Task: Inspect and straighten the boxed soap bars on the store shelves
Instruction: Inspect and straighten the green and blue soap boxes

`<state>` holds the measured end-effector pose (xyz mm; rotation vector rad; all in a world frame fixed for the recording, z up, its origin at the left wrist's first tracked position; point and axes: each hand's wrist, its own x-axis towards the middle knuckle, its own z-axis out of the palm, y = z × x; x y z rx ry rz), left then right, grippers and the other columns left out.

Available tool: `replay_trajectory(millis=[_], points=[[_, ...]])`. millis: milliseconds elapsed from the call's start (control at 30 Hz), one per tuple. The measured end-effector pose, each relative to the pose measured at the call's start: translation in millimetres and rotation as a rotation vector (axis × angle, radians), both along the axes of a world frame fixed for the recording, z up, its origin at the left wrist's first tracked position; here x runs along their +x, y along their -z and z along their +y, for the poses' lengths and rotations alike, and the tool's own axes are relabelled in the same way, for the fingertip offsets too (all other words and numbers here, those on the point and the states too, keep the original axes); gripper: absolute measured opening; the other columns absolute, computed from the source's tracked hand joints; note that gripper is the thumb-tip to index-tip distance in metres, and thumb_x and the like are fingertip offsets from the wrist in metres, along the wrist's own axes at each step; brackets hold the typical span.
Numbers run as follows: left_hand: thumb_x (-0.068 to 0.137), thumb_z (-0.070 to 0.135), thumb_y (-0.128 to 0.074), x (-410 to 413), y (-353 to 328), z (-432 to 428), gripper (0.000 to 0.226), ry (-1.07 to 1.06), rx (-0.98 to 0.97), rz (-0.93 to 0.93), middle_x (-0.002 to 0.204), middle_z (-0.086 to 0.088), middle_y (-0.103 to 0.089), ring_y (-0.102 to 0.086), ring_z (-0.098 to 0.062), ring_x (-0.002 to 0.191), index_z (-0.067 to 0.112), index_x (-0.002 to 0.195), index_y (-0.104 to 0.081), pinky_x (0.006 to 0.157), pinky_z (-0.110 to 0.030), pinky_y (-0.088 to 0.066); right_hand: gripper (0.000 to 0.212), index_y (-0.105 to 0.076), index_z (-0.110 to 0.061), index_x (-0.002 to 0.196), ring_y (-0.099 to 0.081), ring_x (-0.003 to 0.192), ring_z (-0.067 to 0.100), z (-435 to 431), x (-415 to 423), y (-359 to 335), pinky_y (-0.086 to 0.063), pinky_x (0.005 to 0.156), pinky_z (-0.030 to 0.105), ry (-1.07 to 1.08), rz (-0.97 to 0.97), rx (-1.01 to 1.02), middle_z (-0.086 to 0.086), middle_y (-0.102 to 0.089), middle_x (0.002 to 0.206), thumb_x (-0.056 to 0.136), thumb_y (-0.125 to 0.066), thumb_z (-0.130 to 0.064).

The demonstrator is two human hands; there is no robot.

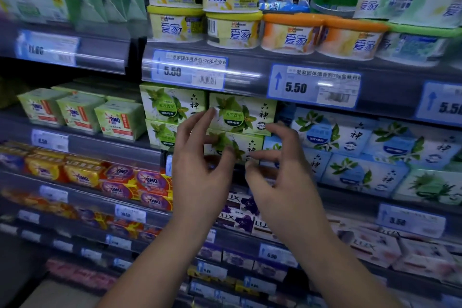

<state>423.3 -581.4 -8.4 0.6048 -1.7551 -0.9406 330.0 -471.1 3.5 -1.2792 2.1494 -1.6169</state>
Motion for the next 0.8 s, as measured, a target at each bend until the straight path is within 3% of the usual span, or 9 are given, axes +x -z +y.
replay_trajectory(millis=[200, 300, 367, 433, 500, 600, 667, 733, 800], points=[[0.096, 0.018, -0.066, -0.5, -6.0, -6.0, 0.048, -0.011, 0.019, 0.047, 0.133, 0.013, -0.057, -0.062, -0.001, 0.114, 0.027, 0.142, -0.058, 0.078, -0.012, -0.056, 0.063, -0.028, -0.055, 0.139, -0.066, 0.088, -0.003, -8.0, 0.9, 2.2, -0.056, 0.055, 0.017, 0.040, 0.000, -0.076, -0.029, -0.060, 0.116, 0.095, -0.066, -0.031], [0.091, 0.025, -0.065, 5.7, -11.4, -5.4, 0.046, -0.010, 0.060, 0.120, 0.126, 0.010, -0.065, -0.063, -0.001, 0.115, 0.027, 0.137, -0.062, 0.090, -0.025, -0.059, 0.062, -0.033, -0.047, 0.142, -0.066, 0.085, -0.011, -6.1, -2.0, 4.3, -0.058, 0.064, 0.018, 0.053, -0.013, -0.126, -0.048, -0.053, 0.115, 0.097, -0.067, -0.022], [0.096, 0.024, -0.070, 11.6, -13.1, -5.1, 0.046, 0.015, 0.107, 0.151, 0.116, 0.008, -0.064, -0.064, -0.009, 0.111, 0.028, 0.141, -0.060, 0.097, -0.028, -0.055, 0.060, -0.038, -0.038, 0.146, -0.065, 0.099, -0.010, -2.1, -3.6, 5.2, -0.055, 0.072, 0.011, 0.076, -0.013, -0.156, -0.054, -0.051, 0.113, 0.098, -0.068, -0.018], [0.099, 0.023, -0.071, 17.6, -12.3, -4.3, 0.048, 0.036, 0.138, 0.130, 0.105, 0.007, -0.057, -0.060, -0.007, 0.098, 0.035, 0.144, -0.059, 0.088, -0.010, -0.048, 0.056, -0.046, -0.034, 0.146, -0.066, 0.105, -0.005, 3.8, -4.7, 5.5, -0.054, 0.074, 0.008, 0.094, -0.032, -0.193, -0.047, -0.058, 0.112, 0.097, -0.070, -0.019], [0.096, 0.031, -0.072, 23.4, -11.4, -1.4, 0.046, 0.074, 0.155, 0.091, 0.099, 0.018, -0.055, -0.059, -0.001, 0.088, 0.044, 0.140, -0.062, 0.085, -0.008, -0.047, 0.048, -0.055, -0.035, 0.140, -0.072, 0.099, 0.003, 11.7, -5.4, 5.1, -0.059, 0.074, 0.017, 0.084, -0.067, -0.239, -0.023, -0.071, 0.113, 0.096, -0.073, -0.024], [0.086, 0.045, -0.074, 32.9, -14.1, 5.6, 0.043, 0.157, 0.242, 0.133, 0.092, 0.029, -0.069, -0.067, 0.006, 0.083, 0.045, 0.129, -0.070, 0.082, -0.020, -0.059, 0.047, -0.060, -0.039, 0.132, -0.076, 0.095, 0.010, 27.6, -9.5, 3.4, -0.063, 0.075, 0.025, -0.016, -0.165, -0.280, -0.017, -0.073, 0.111, 0.088, -0.076, -0.036], [0.079, 0.053, -0.075, 37.6, -15.5, 10.2, 0.043, 0.162, 0.284, 0.138, 0.113, 0.035, -0.071, -0.069, 0.004, 0.109, 0.047, 0.122, -0.073, 0.090, -0.040, -0.062, 0.060, -0.056, -0.048, 0.134, -0.072, 0.107, 0.006, 38.7, -12.4, 1.2, -0.063, 0.078, 0.024, -0.153, -0.214, -0.276, -0.031, -0.064, 0.124, 0.080, -0.081, -0.041], [0.078, 0.059, -0.074, 42.2, -15.7, 16.8, 0.040, 0.159, 0.278, 0.106, 0.125, 0.031, -0.069, -0.066, -0.011, 0.123, 0.049, 0.117, -0.074, 0.097, -0.058, -0.056, 0.071, -0.053, -0.051, 0.140, -0.067, 0.119, 0.005, 48.5, -15.6, 1.5, -0.063, 0.082, 0.026, -0.262, -0.252, -0.269, -0.028, -0.052, 0.145, 0.077, -0.084, -0.040], [0.086, 0.058, -0.074, 46.4, -13.8, 22.0, 0.036, 0.208, 0.261, 0.104, 0.118, 0.021, -0.072, -0.070, -0.018, 0.110, 0.047, 0.121, -0.073, 0.088, -0.053, -0.061, 0.066, -0.059, -0.045, 0.138, -0.066, 0.122, 0.008, 56.5, -18.9, 3.8, -0.063, 0.084, 0.027, -0.300, -0.264, -0.284, -0.022, -0.053, 0.150, 0.078, -0.086, -0.037]])
